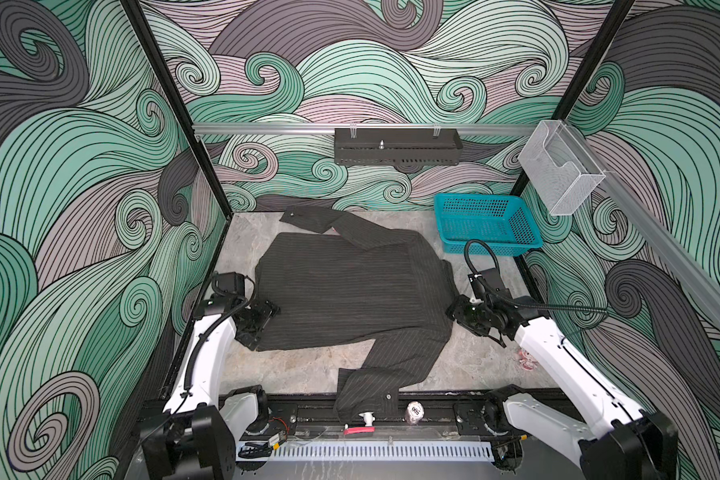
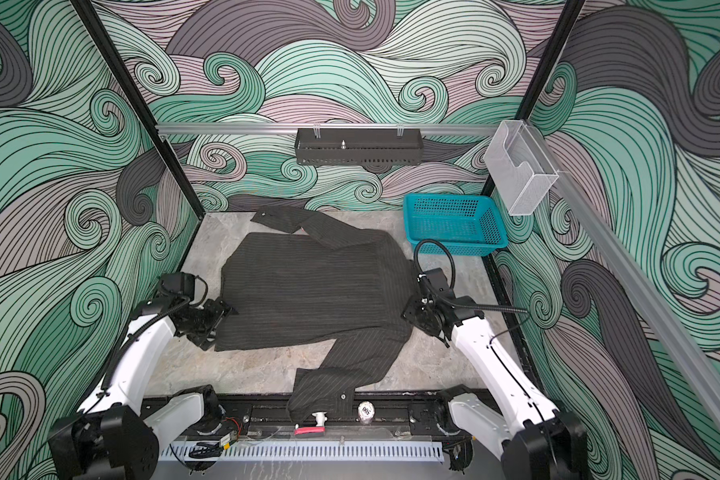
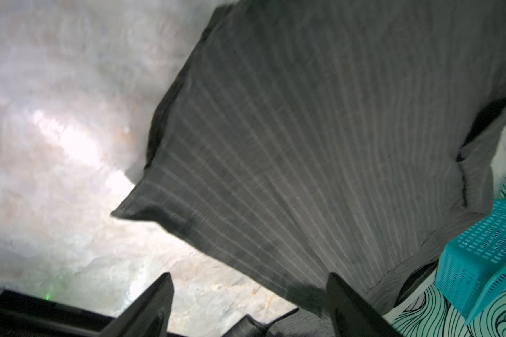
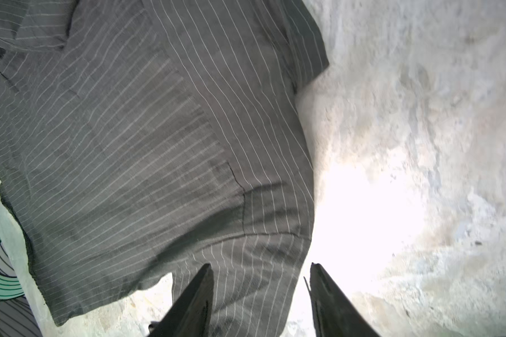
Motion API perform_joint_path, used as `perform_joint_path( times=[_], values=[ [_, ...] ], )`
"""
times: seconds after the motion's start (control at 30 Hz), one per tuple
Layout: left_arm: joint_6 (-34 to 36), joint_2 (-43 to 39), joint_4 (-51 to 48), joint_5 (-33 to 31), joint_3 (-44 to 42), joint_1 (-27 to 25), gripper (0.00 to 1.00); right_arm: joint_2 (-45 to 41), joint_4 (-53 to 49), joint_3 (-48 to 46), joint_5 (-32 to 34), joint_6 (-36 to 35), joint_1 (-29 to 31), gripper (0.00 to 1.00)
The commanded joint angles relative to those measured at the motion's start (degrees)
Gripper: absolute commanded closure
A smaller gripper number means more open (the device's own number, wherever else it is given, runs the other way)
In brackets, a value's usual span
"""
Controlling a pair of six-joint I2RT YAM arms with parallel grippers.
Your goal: Fold and stack the long sleeve shirts
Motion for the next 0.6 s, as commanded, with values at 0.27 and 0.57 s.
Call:
perform_joint_path(
  times=[0.27, 0.57],
  values=[
    [-16.4, -10.4, 3.4, -7.5, -13.4, 0.3, 0.17, -0.9, -0.2, -3.3, -2.2, 3.8, 1.2, 0.46],
    [-17.5, -1.8, 11.5, -13.1, -14.4, 0.4, 0.43, 0.6, 1.2, -3.1, -3.6, 3.8, 1.5, 0.46]
  ],
)
